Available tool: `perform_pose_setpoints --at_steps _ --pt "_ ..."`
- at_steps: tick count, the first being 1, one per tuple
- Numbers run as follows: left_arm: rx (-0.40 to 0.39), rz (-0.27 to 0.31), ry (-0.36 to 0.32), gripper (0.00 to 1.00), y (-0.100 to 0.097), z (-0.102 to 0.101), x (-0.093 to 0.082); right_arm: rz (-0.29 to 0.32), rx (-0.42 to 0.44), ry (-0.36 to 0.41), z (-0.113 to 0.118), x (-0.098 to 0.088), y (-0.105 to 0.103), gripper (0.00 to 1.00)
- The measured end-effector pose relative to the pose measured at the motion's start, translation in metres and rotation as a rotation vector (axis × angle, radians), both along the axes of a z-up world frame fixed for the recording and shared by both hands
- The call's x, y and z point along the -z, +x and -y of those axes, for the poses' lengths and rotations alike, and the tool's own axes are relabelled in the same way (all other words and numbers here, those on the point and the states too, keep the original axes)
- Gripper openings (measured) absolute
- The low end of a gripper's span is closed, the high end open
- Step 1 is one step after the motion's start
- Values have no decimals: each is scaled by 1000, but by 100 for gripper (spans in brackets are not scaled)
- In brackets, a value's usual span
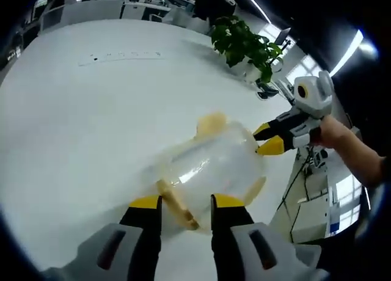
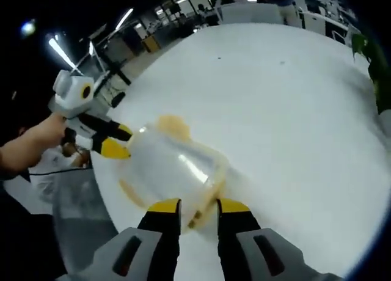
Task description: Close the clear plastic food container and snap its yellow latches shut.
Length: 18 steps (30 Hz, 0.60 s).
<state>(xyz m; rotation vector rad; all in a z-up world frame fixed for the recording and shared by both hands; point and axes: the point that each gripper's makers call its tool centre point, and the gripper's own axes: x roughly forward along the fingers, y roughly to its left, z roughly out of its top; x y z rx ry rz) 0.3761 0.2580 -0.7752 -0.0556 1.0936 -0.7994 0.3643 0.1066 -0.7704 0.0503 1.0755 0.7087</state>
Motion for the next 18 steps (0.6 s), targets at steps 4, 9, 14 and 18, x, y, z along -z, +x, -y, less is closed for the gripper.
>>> perform_pose_setpoints --at_steps 4,9,14,18 --pt "8 -6 6 26 0 1 -1 3 -1 -9 -1 0 1 20" --pt "-14 -9 -8 24 2 5 -5 -6 14 0 -1 2 2 19" --pt "-1 -6 -8 23 4 5 -6 -42 42 18 -2 2 3 17" --pt "15 -17 -7 23 5 2 -4 -31 45 18 -3 2 1 15"
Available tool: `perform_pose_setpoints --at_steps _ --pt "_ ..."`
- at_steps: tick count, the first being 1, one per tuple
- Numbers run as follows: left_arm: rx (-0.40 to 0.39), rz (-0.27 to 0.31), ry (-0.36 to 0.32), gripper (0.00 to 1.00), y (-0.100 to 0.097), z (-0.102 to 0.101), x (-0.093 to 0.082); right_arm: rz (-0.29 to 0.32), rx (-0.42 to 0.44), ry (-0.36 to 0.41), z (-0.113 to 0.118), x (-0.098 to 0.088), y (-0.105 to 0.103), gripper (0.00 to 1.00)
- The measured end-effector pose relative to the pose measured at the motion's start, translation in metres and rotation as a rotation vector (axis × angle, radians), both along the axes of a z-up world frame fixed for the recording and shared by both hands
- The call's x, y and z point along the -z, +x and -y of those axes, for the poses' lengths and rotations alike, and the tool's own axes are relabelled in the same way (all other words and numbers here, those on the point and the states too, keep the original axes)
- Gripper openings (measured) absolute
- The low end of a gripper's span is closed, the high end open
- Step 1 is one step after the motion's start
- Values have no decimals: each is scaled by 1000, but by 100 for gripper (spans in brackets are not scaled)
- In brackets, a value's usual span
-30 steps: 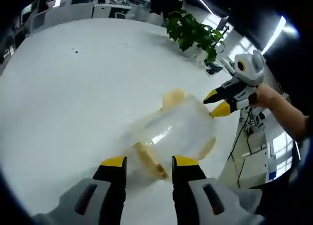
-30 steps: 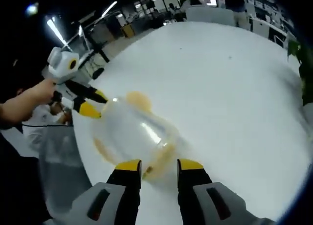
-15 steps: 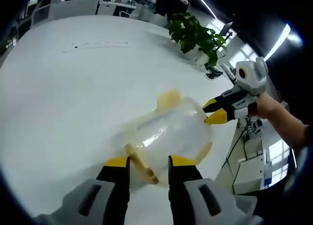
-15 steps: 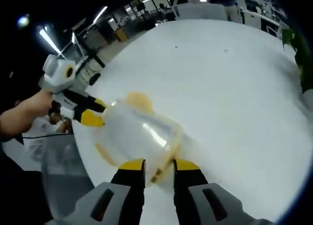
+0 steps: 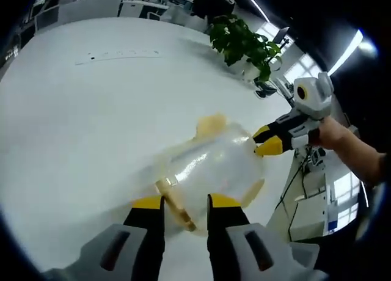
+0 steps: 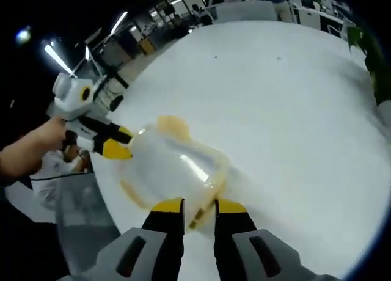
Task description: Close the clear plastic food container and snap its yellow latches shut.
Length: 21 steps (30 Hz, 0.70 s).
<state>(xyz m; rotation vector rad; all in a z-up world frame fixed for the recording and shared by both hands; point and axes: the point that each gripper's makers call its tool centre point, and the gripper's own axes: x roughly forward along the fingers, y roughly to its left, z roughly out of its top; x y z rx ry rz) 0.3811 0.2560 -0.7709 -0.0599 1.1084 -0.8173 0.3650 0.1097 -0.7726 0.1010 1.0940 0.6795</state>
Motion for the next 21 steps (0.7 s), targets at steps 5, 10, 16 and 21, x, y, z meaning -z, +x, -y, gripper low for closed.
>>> perform_pose_setpoints --at_steps 5,10,16,21 --pt "-8 0 -1 23 3 -7 2 -19 27 23 -8 -2 -7 13" --pt "1 1 1 23 4 -11 4 3 50 28 -10 -2 -10 14" --pt "-10 3 2 24 -2 -15 5 -7 25 -1 -17 -2 -18 15" --pt "-19 2 20 26 -3 -15 2 -31 11 9 -16 -2 -18 17"
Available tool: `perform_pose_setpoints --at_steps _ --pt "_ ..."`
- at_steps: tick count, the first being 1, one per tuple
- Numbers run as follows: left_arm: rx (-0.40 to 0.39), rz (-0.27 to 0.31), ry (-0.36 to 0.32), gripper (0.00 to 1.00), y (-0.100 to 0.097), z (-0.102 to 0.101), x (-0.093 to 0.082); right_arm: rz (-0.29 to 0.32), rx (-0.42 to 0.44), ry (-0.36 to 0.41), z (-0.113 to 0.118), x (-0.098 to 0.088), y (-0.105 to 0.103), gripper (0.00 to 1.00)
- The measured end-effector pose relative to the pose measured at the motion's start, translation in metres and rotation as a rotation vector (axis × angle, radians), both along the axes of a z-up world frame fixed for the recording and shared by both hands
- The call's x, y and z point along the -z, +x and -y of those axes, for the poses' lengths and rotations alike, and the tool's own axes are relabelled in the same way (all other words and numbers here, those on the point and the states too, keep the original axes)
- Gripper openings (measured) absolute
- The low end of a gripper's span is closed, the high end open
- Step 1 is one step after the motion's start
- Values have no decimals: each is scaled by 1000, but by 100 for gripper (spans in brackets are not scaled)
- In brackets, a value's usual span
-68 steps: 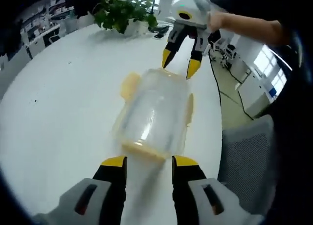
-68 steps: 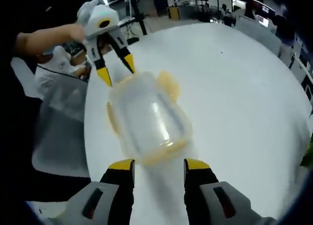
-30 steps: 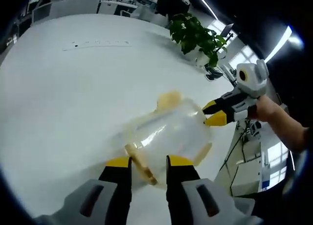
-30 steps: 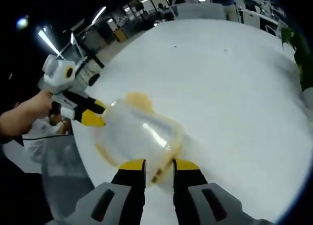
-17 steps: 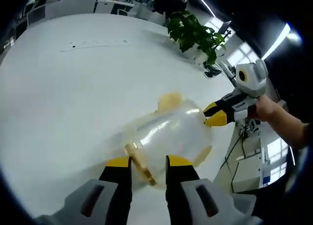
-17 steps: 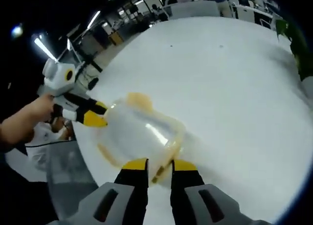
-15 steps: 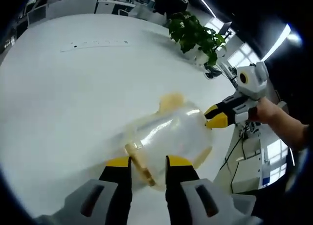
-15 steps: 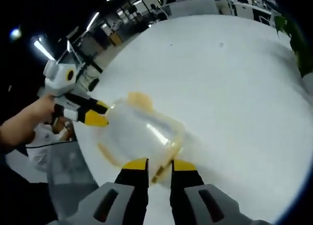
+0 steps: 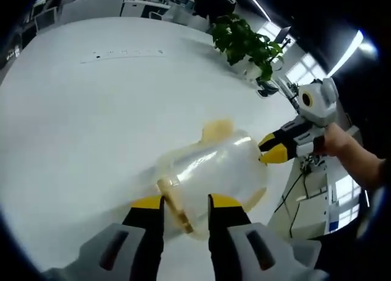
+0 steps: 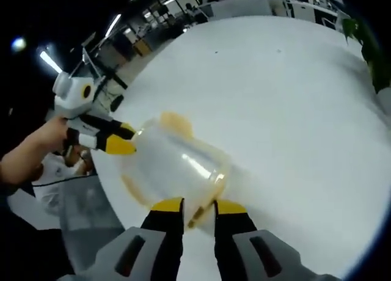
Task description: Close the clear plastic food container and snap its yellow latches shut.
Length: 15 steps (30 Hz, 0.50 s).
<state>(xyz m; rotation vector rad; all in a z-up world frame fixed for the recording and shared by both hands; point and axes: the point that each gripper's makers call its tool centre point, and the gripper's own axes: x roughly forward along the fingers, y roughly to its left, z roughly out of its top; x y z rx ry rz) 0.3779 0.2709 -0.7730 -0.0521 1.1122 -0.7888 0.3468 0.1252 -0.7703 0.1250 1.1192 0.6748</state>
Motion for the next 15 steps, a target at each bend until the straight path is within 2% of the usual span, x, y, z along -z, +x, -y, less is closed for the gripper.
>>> perform_pose_setpoints --at_steps 4,6,8,10,12,14,15 --pt "20 19 19 27 -1 -1 -1 43 -84 -44 0 -1 1 18" --pt "73 79 48 28 0 -3 -2 55 -114 -67 -3 -1 2 18" --pt "102 100 62 29 -1 -3 -3 59 -138 -88 -4 -1 2 19" --pt "141 147 81 28 3 -5 -5 66 -166 -113 -4 -1 3 19" --pt "186 223 123 29 10 -10 -9 71 -190 -132 -6 -2 3 20" --pt "273 284 141 30 12 -9 -15 80 -214 -153 -5 -1 5 20" --pt "330 307 139 30 10 -6 -18 103 -255 -182 -3 -2 7 20"
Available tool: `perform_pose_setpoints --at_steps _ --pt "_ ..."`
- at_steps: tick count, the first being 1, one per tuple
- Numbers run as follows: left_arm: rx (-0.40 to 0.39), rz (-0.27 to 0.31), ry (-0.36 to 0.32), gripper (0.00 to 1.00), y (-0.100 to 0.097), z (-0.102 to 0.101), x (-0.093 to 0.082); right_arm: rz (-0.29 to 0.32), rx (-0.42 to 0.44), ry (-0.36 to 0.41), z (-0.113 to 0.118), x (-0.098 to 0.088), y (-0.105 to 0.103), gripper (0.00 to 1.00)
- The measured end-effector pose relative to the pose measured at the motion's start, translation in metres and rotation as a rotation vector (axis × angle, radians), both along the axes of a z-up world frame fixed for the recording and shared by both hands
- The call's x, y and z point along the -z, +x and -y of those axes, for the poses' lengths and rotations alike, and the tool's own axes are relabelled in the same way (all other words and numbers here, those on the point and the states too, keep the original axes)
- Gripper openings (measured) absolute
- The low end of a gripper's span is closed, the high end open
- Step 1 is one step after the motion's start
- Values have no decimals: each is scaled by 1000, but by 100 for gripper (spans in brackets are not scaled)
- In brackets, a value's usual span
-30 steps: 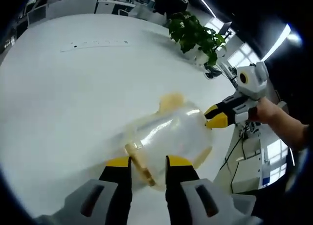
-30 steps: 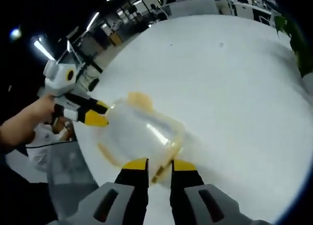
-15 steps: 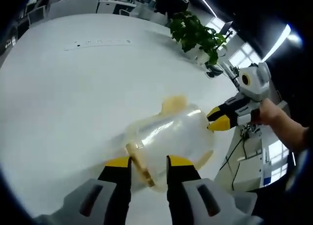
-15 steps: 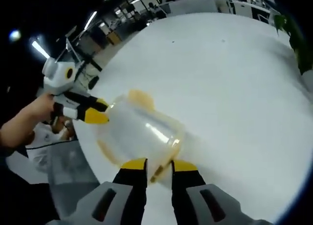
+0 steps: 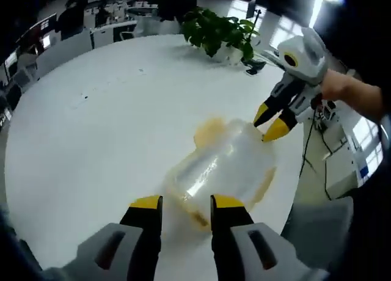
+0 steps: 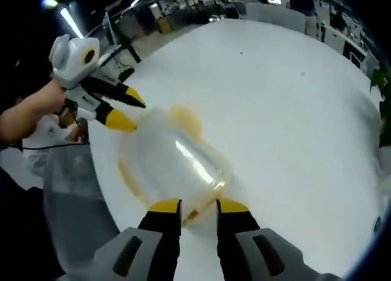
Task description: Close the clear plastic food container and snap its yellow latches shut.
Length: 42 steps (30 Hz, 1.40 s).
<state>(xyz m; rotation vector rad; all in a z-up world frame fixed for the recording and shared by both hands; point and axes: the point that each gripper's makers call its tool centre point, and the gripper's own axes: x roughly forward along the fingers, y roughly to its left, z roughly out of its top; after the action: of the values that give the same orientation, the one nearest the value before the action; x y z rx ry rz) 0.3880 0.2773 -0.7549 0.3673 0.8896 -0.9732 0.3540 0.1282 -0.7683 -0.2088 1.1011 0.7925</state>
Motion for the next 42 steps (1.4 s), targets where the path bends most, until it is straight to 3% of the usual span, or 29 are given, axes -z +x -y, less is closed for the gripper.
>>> perform_pose_setpoints --at_steps 2,6,11,14,17,19,24,33,42 --pt "84 28 -10 30 -3 7 -7 23 -74 -51 1 -4 1 20" --pt "200 59 0 30 -6 19 -15 88 -192 -49 -10 -19 9 21" --pt "297 72 -12 30 -13 38 -21 108 -273 -41 -29 -32 13 21" --pt "343 34 -20 29 -24 45 -19 99 -289 -29 -39 -35 15 21" --pt "400 60 12 27 -27 47 -15 132 -331 -55 -47 -37 19 21" --pt "411 59 22 27 -28 48 -11 145 -359 -45 -56 -37 19 21" --pt "443 60 15 25 -35 57 -9 199 -438 -107 -65 -31 25 21" --pt "469 30 31 25 -45 67 4 182 -468 -135 -73 -21 32 22" --pt "479 16 18 26 -48 72 2 169 -478 -146 -71 -14 35 21"
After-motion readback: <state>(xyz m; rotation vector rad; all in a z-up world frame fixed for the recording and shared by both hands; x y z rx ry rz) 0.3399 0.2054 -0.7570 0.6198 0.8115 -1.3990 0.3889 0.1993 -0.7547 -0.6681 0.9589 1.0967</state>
